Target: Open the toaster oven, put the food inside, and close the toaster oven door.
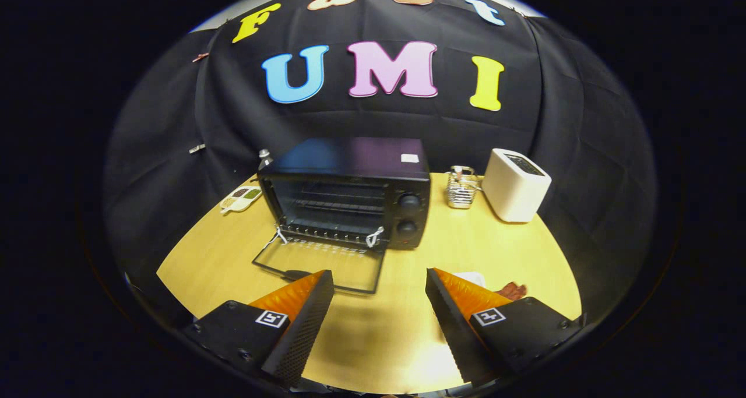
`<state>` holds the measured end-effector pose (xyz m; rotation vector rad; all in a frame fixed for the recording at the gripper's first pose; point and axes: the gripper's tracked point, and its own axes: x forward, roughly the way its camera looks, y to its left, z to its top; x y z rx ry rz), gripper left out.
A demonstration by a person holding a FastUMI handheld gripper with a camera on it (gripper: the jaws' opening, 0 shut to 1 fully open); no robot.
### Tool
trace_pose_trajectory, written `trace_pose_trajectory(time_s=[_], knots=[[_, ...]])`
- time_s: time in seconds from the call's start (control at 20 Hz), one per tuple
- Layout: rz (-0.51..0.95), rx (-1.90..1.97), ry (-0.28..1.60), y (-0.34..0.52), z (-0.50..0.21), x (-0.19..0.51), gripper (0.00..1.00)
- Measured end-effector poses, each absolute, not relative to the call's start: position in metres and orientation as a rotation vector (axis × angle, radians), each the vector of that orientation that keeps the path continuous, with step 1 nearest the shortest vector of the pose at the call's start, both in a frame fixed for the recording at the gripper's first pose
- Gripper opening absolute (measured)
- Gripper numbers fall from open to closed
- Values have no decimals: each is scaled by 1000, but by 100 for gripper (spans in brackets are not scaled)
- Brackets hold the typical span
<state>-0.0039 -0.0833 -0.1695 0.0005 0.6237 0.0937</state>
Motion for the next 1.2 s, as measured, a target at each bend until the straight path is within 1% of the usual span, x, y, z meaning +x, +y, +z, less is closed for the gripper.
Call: trace_pose_trajectory(time_s=[0.2,0.45,0.7,0.9,1.1,1.15,1.2], knots=[[65,77,679,-154,-165,0,99],[70,149,767,-228,-191,6,99],[129,260,910,-257,-241,0,99],[205,343,993,-257,-272,-3,99],[240,412,1034,-258,-289,3,95],[246,433,1041,-257,-291,5,90],[249,453,1057,-255,-296,6,82]])
